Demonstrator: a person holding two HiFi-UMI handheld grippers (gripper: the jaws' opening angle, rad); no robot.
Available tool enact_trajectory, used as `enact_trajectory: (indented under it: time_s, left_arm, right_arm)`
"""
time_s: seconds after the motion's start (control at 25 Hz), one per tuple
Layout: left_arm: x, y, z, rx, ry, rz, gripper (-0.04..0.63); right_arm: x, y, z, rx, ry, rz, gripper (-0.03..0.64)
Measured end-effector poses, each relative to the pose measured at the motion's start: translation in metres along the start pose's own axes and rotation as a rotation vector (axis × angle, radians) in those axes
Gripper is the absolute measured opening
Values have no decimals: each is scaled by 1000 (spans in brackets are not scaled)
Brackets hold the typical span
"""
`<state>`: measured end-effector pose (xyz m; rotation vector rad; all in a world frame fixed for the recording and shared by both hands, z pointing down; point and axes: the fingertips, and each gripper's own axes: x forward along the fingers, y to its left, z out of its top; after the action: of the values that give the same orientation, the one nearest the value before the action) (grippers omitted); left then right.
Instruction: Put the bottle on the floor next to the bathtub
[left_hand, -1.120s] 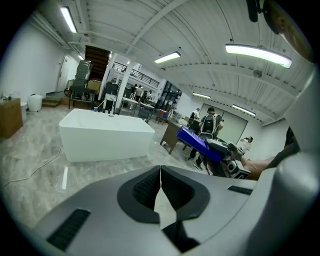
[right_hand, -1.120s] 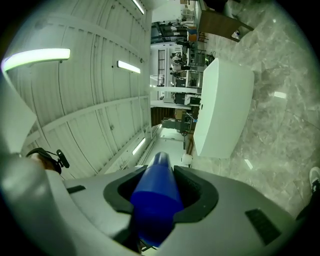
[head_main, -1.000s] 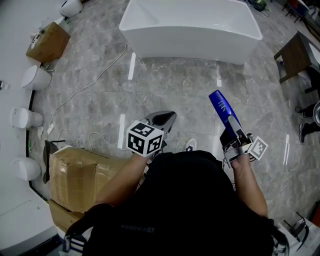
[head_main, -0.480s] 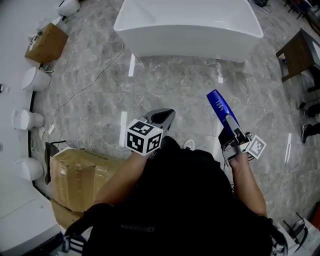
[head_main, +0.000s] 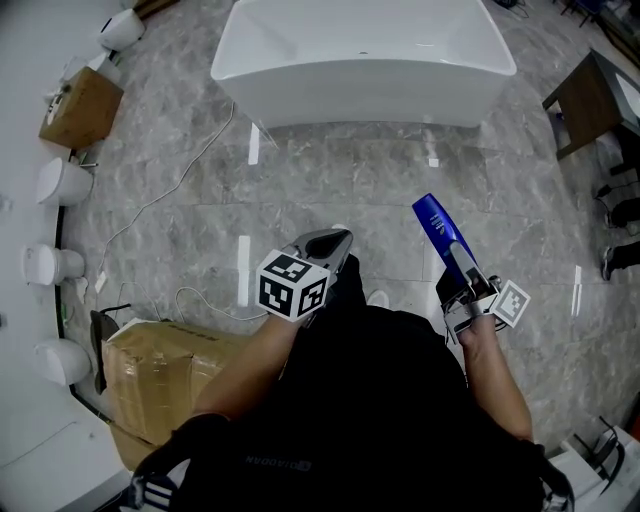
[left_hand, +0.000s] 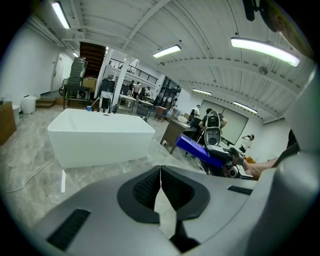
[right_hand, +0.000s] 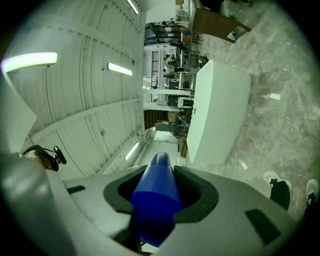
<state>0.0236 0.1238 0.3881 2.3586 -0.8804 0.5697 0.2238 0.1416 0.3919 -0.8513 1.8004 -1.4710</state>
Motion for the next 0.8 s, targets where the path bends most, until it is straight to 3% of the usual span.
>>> enact_trajectory:
  time_s: [0.52, 0.8]
  left_arm:
    - [50, 82, 66, 9, 21, -42, 17]
    - [68, 147, 129, 47, 6, -67, 17]
  right_arm:
    - [91, -16, 48, -18, 1, -57, 170]
    - [166, -5, 80, -60, -27, -50, 170]
